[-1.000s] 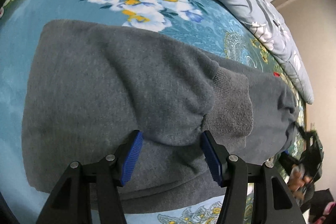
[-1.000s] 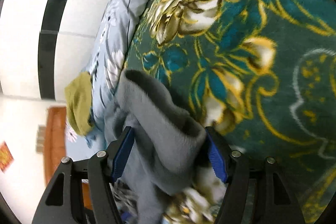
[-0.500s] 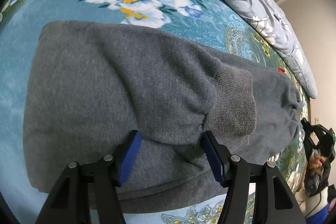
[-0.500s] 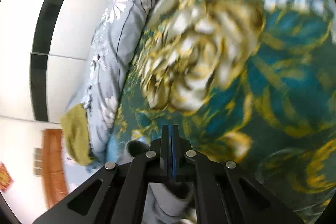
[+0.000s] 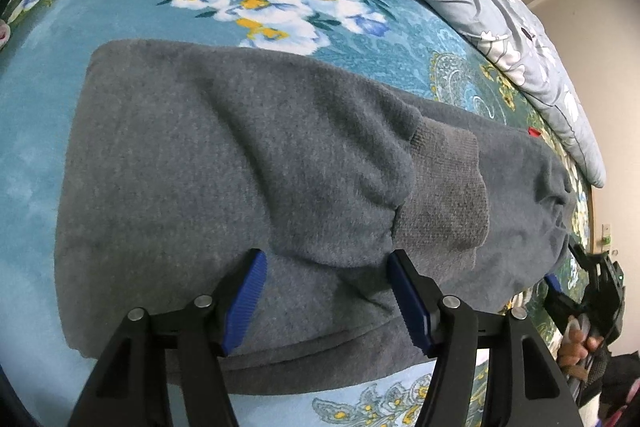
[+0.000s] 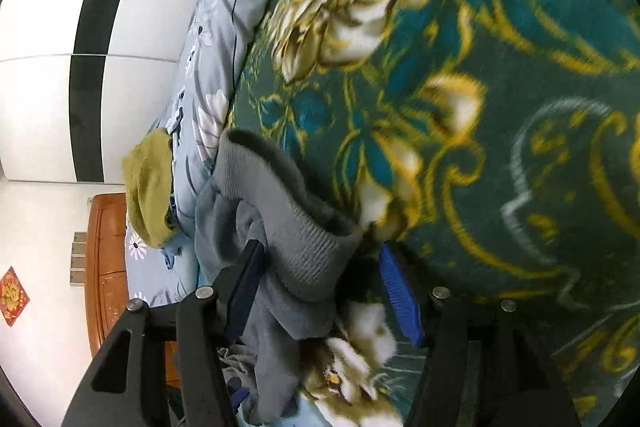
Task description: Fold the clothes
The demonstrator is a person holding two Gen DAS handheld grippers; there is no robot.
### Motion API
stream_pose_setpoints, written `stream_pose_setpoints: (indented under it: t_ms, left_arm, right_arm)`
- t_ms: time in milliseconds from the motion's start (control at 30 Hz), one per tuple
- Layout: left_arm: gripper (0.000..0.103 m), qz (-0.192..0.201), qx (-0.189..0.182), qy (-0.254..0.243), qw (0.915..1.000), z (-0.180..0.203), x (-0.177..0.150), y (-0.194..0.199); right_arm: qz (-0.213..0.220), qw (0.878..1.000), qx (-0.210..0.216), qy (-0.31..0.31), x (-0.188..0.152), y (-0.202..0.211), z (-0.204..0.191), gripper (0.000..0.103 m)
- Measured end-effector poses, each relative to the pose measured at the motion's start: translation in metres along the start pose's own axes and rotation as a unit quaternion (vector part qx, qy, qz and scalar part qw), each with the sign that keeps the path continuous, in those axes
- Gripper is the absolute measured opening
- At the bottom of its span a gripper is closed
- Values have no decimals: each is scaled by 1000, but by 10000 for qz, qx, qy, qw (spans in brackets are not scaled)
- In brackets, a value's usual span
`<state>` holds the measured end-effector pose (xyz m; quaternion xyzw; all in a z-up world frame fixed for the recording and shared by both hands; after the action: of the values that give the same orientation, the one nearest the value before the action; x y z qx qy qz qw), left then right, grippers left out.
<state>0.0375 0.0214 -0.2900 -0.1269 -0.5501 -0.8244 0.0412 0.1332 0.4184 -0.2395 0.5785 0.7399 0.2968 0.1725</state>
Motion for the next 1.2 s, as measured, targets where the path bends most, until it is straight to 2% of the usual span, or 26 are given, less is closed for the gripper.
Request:
stream_pose_setpoints:
  t_ms: [33,67,200,267,400,500,600,667,733,833,967,1100,1200]
  left_arm:
    - [67,-3,0,6,10000,-1,0,0]
    - [67,-5,-10,24,10000,-1,0,0]
    - [68,-11,-14,61,10000,-1,-1,0]
    - [68,-31,3,51,10000,-1,-2,-2]
    - [68,-20,-34,119,9999,-1,-1,-1]
    - [68,39,-100,216,9997,-2,2,4]
    - [68,399,-359,476,9974,-9,12,27]
    - [68,694,-545,745,9933,-18,18,48]
    - [68,1078,-678,1134,9854,-38,25,76]
    - [68,1588,-861,1742,9680,-73,29,117]
    - [69,2128,-986,2311,9442,-125,31,170]
    - [70,2412,-968,2693,9273,-168,30,197]
    - [71,2431,-1011,2944,9187,-191,20,199]
  right_arm:
    - [33,10000,24,-58,0,-3,-1,50]
    - [53,9999,48,-152,1,-6,-1,39]
    - [44,9998,83,-160,11,-11,-12,18]
    - [245,9996,128,-71,25,-5,-19,15]
    - [120,9999,-102,41,26,-10,-22,14]
    - [174,9996,-67,191,21,-5,-36,14]
    - [281,9962,-2,830,12,7,-77,14]
    - [306,9886,104,1473,-2,13,-116,14]
    - [222,9778,304,2064,-26,15,-156,14]
    - [4,9560,696,2849,-74,15,-214,14]
    - [-419,9269,1311,3493,-152,2,-278,14]
    - [-934,8913,1546,4160,-242,-29,-319,14]
    - [-1463,8710,1569,4420,-309,-58,-326,14]
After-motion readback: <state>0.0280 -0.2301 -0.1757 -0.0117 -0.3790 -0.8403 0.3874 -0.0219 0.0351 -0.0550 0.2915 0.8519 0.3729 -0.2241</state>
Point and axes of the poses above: each gripper's, at about its wrist camera, not at the fingertips, and y roughly against the way its jaws point, z to its right, x to its top, the point moved 7 cm from there along -y, roughly the way its jaws point, and after that the axes turned 6 degrees about z, right-handed, at the moved point
